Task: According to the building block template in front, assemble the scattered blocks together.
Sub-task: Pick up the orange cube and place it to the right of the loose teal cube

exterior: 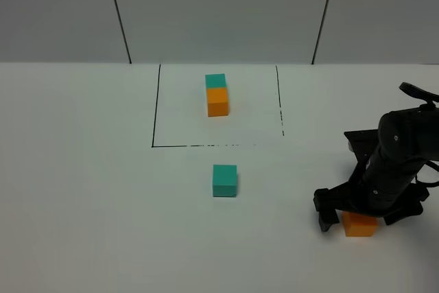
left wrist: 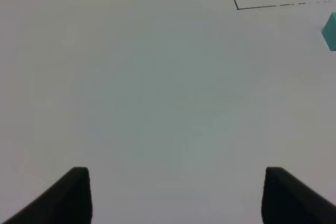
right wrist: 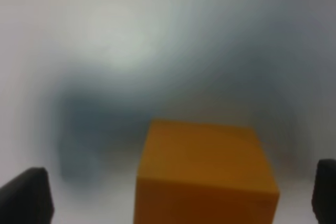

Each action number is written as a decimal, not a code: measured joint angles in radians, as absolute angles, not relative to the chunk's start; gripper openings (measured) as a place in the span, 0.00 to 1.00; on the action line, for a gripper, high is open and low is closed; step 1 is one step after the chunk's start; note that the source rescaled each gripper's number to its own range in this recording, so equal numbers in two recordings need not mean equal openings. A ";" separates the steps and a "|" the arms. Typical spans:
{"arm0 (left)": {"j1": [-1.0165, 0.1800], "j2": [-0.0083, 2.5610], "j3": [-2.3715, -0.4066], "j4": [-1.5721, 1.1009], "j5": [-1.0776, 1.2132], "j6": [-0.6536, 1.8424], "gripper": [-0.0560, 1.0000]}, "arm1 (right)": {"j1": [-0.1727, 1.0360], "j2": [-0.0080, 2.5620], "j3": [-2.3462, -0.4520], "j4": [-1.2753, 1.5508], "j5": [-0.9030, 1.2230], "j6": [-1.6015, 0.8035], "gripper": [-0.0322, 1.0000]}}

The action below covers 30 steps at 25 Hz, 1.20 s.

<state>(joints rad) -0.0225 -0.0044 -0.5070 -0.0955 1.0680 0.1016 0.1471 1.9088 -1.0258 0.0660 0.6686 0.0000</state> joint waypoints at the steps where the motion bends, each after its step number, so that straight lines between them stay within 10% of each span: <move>1: -0.022 -0.004 -0.507 -0.096 1.068 0.102 0.47 | 0.147 1.911 -1.026 0.063 0.667 0.000 1.00; 20: -0.022 -0.004 -0.507 -0.096 1.067 0.102 0.47 | 0.147 1.913 -0.984 0.053 0.596 0.025 0.95; 30: -0.022 -0.004 -0.507 -0.096 1.067 0.102 0.47 | 0.147 1.913 -0.983 0.050 0.589 0.043 0.47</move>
